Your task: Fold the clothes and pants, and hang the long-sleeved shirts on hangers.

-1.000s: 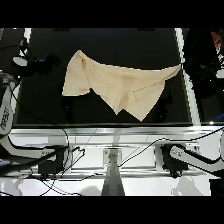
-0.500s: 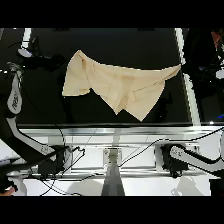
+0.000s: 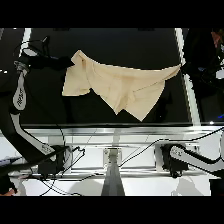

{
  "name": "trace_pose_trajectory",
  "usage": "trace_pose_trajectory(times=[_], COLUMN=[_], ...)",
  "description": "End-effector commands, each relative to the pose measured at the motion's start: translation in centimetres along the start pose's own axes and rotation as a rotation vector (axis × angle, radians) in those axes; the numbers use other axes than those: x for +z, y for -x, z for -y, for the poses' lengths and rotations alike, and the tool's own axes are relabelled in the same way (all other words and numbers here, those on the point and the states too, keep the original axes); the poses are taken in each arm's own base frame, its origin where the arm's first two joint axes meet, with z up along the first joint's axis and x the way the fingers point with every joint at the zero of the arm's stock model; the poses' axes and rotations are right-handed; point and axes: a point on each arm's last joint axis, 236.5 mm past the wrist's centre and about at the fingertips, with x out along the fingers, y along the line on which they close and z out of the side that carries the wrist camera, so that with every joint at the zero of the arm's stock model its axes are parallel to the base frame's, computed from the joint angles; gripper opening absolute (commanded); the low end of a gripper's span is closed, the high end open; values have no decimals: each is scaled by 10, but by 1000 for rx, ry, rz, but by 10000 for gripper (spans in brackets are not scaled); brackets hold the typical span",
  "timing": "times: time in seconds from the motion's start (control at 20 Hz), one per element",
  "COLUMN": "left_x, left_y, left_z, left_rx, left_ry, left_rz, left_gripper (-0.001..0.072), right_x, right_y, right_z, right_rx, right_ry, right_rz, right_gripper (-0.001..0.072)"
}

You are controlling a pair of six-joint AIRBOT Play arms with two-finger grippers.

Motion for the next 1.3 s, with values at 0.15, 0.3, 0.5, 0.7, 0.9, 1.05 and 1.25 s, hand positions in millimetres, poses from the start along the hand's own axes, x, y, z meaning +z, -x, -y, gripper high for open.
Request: trace_pose_trajectory(times=[0.15,0.3,0.5,0.7,0.9,1.05,1.25], left_x=[17,34,50,36,2,-20,-7], left_y=[7,8,6,-4,-18,-28,-22], left_z=[-4,-13,-17,-17,-6,-4,3], left_rx=[39,93,140,117,34,-10,-39], left_ry=[-149,-154,-165,-162,-148,-129,-96], left_rz=[59,128,189,139,16,-57,-8], left_gripper=[535,534,532,530,503,330,17], right_x=[-8,-8,-16,-25,-25,-25,-26], right_y=[0,0,-3,-7,-7,-7,-7], right_z=[3,4,7,11,12,12,12], right_rx=[-13,-16,-22,-30,-32,-32,-34], right_ry=[24,26,25,22,22,21,25], right_rz=[-32,-30,-48,-61,-58,-57,-61], right_gripper=[692,692,692,692,692,692,692])
